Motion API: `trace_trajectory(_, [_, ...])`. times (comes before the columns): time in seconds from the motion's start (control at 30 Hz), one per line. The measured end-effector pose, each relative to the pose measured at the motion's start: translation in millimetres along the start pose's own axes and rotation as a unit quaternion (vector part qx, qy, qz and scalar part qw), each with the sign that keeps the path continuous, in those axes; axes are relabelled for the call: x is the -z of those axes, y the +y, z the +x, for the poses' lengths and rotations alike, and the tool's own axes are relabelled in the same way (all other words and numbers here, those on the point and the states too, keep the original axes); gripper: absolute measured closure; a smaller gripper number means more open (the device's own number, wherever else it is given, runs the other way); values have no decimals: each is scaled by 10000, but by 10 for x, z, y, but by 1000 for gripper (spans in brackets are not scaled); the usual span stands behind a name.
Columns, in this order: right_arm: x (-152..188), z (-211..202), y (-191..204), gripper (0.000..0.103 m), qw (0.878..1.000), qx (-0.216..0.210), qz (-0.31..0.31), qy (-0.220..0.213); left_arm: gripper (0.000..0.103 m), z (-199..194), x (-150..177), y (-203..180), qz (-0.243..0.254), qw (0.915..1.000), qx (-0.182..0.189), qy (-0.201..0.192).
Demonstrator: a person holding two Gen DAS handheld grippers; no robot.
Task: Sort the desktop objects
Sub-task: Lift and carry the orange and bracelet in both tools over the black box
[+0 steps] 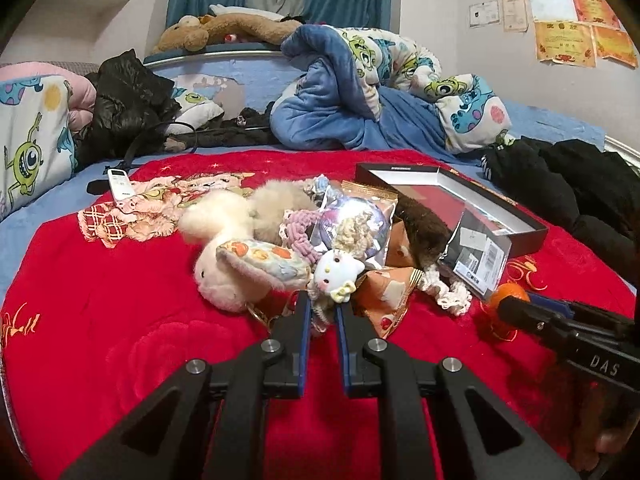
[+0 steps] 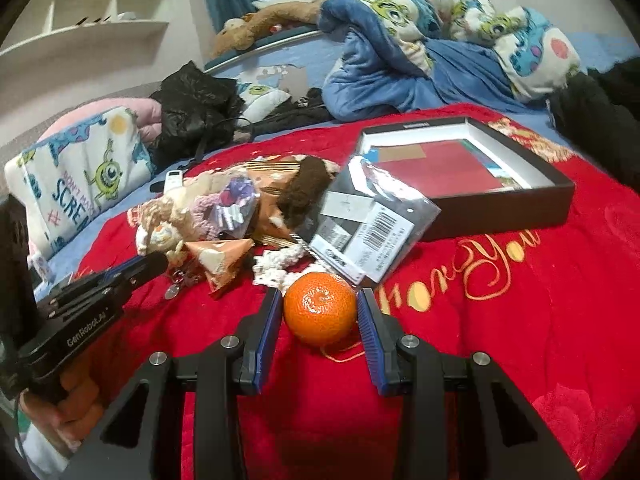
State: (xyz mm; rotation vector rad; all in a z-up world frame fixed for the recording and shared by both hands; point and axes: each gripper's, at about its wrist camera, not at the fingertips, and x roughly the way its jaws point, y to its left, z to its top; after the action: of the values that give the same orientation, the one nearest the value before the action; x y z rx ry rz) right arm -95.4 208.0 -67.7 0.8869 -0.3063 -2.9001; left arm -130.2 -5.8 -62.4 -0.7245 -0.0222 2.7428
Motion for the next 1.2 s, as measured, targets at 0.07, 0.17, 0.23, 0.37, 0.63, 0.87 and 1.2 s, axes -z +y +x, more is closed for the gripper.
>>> trace_trajectory(0.07, [3, 6, -22, 66, 10000, 23, 54, 21, 91, 8, -2, 3, -13, 10000, 1, 28])
trace_trajectory(0.17, [-3, 31, -13, 66, 10000, 18, 34, 84, 91, 33, -8, 15, -42, 9999, 1, 95])
trace_trajectory(0.23, [3, 19, 1, 66, 10000, 38, 9, 73, 91, 45, -18, 18, -51, 9999, 19, 124])
trace_trajectory(0.37, [-3, 45, -29, 66, 9998, -31, 69, 158, 91, 77, -26, 10, -40, 9998, -16, 191])
trace_trajectory(0.63, [24, 13, -85, 66, 9995, -167, 231, 148, 91, 111, -22, -41, 79, 9997, -70, 233])
trace_trajectory(0.87, [-13, -15, -76, 66, 9990, -274, 288, 215, 91, 149, -28, -99, 209, 9991, -149, 324])
trace_trajectory(1.2, [-178, -308, -106, 66, 9986, -395, 345, -118, 91, -54, -172, -389, 447, 9981, 362, 204])
